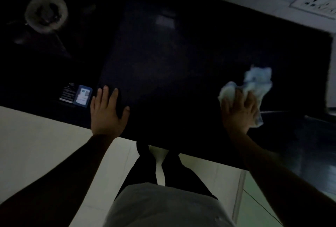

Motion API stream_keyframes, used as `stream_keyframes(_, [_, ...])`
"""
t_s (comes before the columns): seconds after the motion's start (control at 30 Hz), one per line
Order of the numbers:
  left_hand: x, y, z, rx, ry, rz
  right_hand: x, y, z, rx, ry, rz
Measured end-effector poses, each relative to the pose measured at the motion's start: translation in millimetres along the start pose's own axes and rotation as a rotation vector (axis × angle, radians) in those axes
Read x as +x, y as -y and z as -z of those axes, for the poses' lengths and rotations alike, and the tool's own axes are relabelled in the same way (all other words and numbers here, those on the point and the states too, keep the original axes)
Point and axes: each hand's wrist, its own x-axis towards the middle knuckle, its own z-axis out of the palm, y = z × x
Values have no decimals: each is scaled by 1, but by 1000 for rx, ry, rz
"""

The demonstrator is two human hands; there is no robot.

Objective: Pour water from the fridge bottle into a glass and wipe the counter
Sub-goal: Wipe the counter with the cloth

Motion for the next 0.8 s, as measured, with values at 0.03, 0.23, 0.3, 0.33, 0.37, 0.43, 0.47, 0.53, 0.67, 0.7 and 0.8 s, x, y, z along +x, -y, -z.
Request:
stream_keyframes(0.03, [1,1,0,2,-2,1,-11,13,-5,15,-17,-97])
stream_keyframes(0.23, [2,2,0,19,-3,2,-66,157,-46,-8,193,488])
stream_keyframes(0.3, [2,3,0,19,5,1,-50,204,-55,10,237,909])
stream_keyframes(0.33, [3,3,0,14,3,-3,-36,221,-56,-12,256,1079])
stream_keyframes(0.37, [3,4,0,5,-4,-7,-17,234,-55,-60,277,1217])
stream_keyframes(0.43, [2,4,-1,-1,-19,-13,28,238,-52,-103,262,1359])
stream_keyframes(0.47, [2,3,-1,5,-20,-15,53,228,-50,-79,231,1322])
stream_keyframes(0.53, [2,3,-1,12,-13,-13,96,186,-42,-17,130,1058])
stream_keyframes(0.67, [2,4,-1,12,-2,-13,118,55,-10,-49,-78,406])
stream_keyframes(0.7, [3,4,-1,13,0,-14,105,36,-4,-6,-96,203])
stream_keyframes(0.8, [3,3,1,11,23,-15,43,42,-8,14,-81,-266])
